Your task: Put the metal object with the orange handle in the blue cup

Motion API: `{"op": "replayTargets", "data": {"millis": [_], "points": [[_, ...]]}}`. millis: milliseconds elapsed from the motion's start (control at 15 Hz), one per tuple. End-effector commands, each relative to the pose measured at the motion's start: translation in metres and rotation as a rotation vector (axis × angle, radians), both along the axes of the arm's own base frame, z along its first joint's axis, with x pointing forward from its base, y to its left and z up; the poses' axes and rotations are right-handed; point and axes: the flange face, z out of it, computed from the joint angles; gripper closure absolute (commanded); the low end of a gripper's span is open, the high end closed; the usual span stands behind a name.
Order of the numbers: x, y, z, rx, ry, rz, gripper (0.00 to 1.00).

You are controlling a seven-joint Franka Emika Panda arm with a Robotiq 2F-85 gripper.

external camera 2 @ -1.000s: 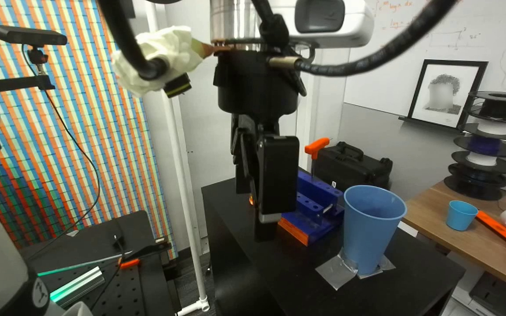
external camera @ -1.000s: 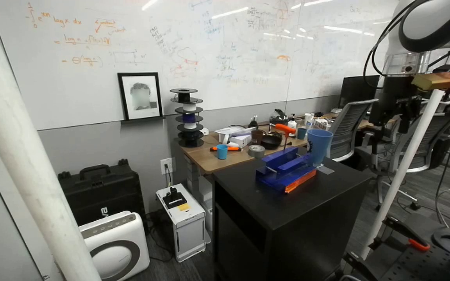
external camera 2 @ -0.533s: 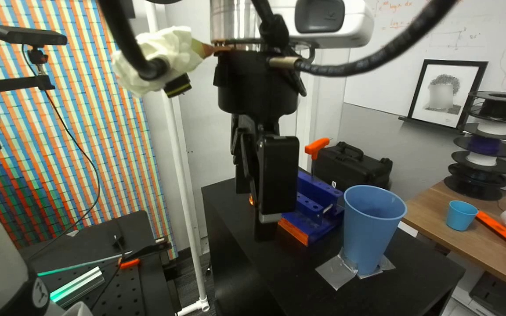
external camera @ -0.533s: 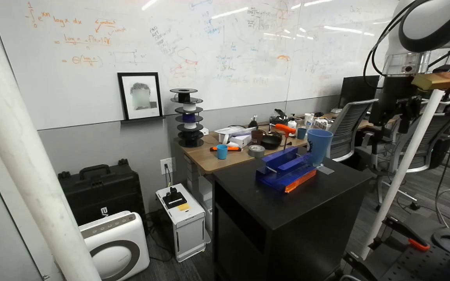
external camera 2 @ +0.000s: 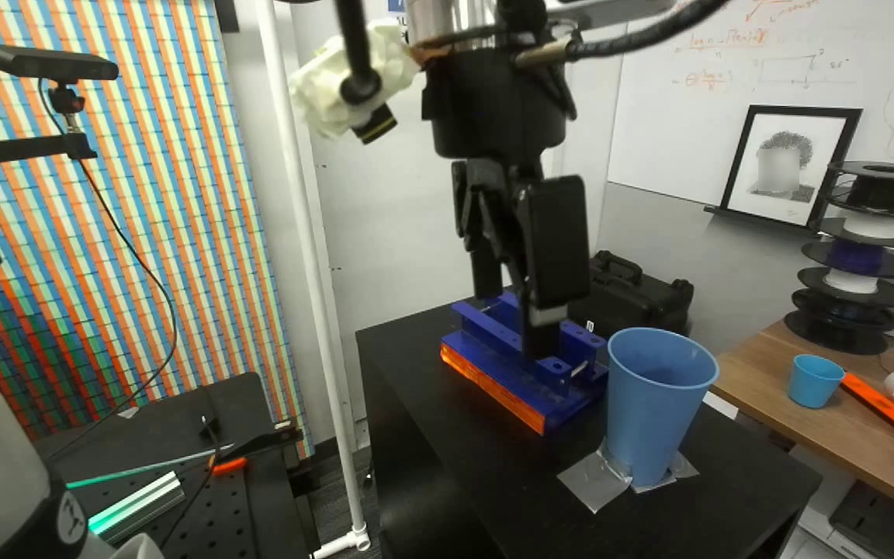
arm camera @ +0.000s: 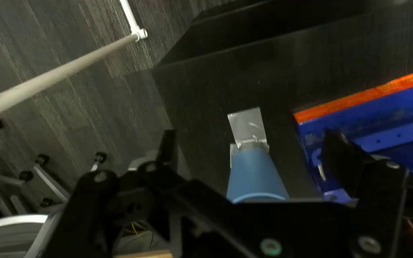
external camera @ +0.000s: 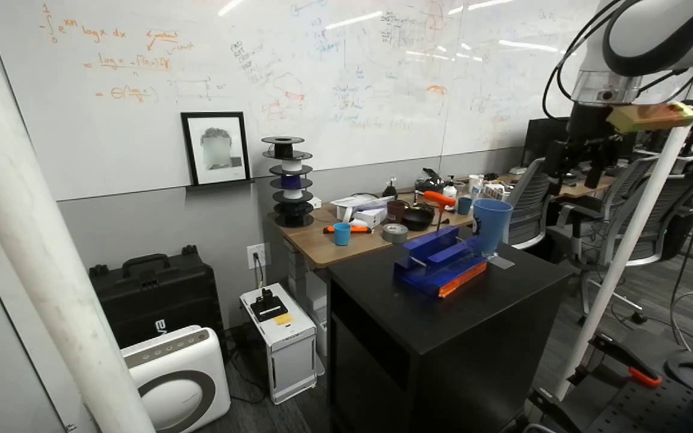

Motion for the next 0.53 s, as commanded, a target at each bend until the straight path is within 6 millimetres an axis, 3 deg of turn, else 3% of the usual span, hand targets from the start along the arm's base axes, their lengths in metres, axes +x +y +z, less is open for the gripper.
{"op": "replayTargets", "data": {"millis": [0, 467], "points": [[0.048, 0.018, 0.026, -0.022, -0.125, 0.012, 0.00], [0.135, 0.056, 0.037, 0.108, -0.229, 0.077, 0.00]]}}
